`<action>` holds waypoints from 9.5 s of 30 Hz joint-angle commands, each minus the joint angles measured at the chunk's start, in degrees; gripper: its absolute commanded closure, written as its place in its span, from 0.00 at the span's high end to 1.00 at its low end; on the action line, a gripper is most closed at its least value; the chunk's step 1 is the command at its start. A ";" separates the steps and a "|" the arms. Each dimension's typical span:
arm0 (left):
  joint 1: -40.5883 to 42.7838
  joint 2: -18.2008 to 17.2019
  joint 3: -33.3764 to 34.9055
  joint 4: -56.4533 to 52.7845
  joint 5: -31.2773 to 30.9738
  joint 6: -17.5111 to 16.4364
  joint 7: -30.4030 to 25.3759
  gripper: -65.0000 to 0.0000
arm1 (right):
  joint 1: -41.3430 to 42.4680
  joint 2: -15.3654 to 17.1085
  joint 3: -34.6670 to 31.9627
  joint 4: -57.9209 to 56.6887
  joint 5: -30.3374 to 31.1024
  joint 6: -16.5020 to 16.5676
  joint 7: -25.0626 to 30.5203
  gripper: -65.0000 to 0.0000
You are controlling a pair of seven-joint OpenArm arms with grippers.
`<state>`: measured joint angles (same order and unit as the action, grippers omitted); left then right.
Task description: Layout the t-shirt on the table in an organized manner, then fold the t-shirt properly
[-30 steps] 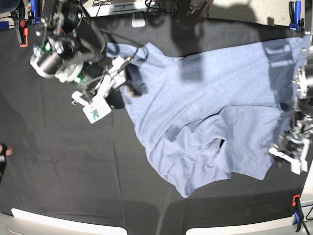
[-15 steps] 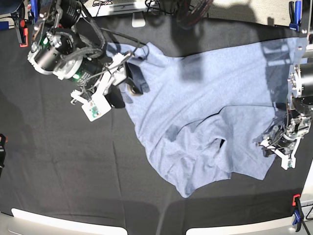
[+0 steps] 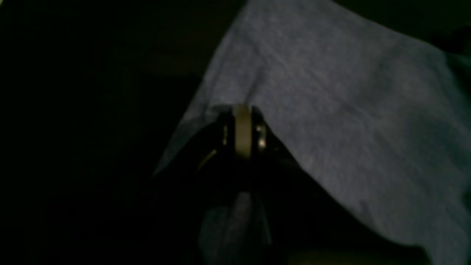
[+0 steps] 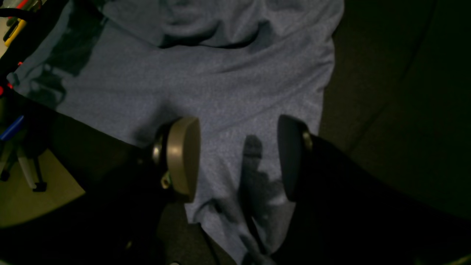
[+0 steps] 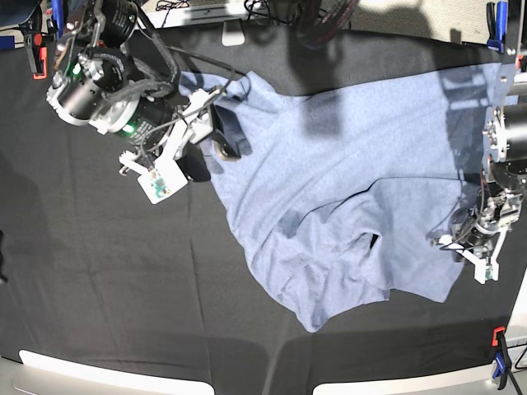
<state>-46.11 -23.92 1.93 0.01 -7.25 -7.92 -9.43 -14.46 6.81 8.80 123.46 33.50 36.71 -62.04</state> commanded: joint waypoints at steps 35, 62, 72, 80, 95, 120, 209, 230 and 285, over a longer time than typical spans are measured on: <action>-0.52 -1.60 0.11 15.50 -4.59 -18.21 -0.70 0.06 | 27.61 -0.63 -9.44 -31.45 -14.49 -10.73 4.70 0.50; 22.49 6.71 -0.09 57.09 -3.02 -1.46 8.41 0.17 | 35.23 -0.61 -11.39 -37.75 -16.87 -10.69 8.28 0.50; 37.57 3.06 -1.07 76.15 0.37 13.42 16.87 0.17 | 35.87 -0.63 -11.39 -43.78 -16.85 -12.31 8.85 0.50; 49.81 2.80 -14.86 84.08 -9.01 13.42 17.53 0.17 | 36.68 -0.66 -11.41 -47.10 -16.81 -12.33 9.75 0.50; 57.83 2.80 -20.13 85.72 -13.90 -0.17 16.90 0.17 | 36.72 -5.22 -11.39 -49.24 -18.69 -12.35 15.10 0.50; 57.83 2.80 -20.13 85.72 -13.88 -1.11 16.70 0.17 | 50.58 -8.46 -11.45 -79.47 -22.49 -12.33 20.96 0.50; 57.86 2.80 -20.13 85.70 -13.88 -1.11 15.41 0.17 | 54.77 -15.81 -19.78 -72.11 -13.73 -24.26 21.14 0.52; 57.86 3.13 -20.13 85.70 -13.88 -1.14 15.41 0.17 | 58.23 -15.81 -36.81 -88.98 -5.99 -15.67 24.20 0.53; 57.88 3.10 -20.13 85.70 -13.84 -1.14 18.67 0.17 | 54.36 -0.28 -19.15 -73.00 -43.10 -19.12 26.56 0.45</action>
<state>12.36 -19.97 -17.74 84.62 -20.78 -8.69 10.79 37.58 6.37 -10.44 49.12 -9.43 17.89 -36.97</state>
